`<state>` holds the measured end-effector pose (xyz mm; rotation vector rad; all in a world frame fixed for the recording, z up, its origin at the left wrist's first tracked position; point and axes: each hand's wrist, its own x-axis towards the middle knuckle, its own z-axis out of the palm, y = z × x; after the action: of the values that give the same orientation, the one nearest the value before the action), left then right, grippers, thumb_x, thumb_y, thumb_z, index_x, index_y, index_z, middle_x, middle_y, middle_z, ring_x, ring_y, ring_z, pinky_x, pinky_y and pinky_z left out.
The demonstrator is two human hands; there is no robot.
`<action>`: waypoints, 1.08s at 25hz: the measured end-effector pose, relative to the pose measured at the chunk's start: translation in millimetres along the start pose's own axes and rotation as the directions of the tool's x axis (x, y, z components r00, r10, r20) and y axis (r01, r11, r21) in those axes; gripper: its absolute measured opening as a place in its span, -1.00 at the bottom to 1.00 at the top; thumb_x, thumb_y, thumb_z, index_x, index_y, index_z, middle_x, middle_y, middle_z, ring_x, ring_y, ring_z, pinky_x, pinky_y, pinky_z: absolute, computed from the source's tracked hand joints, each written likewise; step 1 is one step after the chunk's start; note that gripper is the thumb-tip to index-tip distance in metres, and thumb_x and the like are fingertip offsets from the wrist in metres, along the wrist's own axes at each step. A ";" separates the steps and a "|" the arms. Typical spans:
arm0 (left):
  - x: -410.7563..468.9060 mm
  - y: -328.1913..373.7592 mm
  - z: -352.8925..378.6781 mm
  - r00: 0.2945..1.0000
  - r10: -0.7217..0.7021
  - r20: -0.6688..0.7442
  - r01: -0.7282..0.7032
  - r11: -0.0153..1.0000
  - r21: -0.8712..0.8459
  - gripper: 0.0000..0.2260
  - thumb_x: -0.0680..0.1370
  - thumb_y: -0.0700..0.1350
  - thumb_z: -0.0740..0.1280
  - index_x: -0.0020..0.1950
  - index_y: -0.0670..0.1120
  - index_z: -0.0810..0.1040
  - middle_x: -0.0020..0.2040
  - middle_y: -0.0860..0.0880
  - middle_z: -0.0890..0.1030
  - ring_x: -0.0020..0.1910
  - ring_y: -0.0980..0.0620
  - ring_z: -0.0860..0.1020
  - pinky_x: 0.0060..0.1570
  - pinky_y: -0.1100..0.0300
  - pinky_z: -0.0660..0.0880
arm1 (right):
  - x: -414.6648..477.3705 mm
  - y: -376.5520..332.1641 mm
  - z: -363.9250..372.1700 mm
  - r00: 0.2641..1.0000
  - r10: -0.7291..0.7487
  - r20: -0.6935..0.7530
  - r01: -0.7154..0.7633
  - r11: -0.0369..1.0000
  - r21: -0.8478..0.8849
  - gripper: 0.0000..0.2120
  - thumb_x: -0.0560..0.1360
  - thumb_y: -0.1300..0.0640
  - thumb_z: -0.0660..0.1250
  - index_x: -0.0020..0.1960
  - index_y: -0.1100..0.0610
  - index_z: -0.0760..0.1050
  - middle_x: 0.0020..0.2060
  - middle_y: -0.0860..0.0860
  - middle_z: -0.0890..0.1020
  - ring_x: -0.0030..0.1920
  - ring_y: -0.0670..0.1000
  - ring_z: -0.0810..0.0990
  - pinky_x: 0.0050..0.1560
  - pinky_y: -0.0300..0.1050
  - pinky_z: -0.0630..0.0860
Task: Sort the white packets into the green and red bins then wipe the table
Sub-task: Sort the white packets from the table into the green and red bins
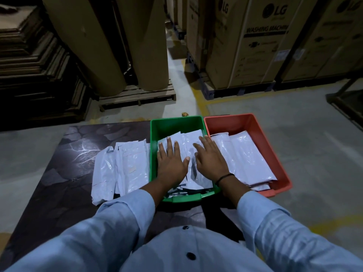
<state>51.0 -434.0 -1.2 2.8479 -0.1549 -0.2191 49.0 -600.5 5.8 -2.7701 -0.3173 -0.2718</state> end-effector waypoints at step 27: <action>11.1 -97.6 -80.2 0.903 -0.005 -0.429 -0.194 0.886 -0.420 -0.54 0.63 -0.13 0.06 0.52 -0.07 0.41 0.59 -0.09 0.31 0.61 -0.15 0.17 0.55 0.00 0.16 | 44.4 -86.4 11.3 0.998 0.060 -0.009 -0.059 0.995 0.080 -0.57 0.63 0.14 0.19 0.49 0.20 0.36 0.48 0.22 0.37 0.52 0.24 0.25 0.51 0.11 0.22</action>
<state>83.3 -320.7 45.7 2.3384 -0.1340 0.3417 71.5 -509.0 31.9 -2.6930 -0.2373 -0.2541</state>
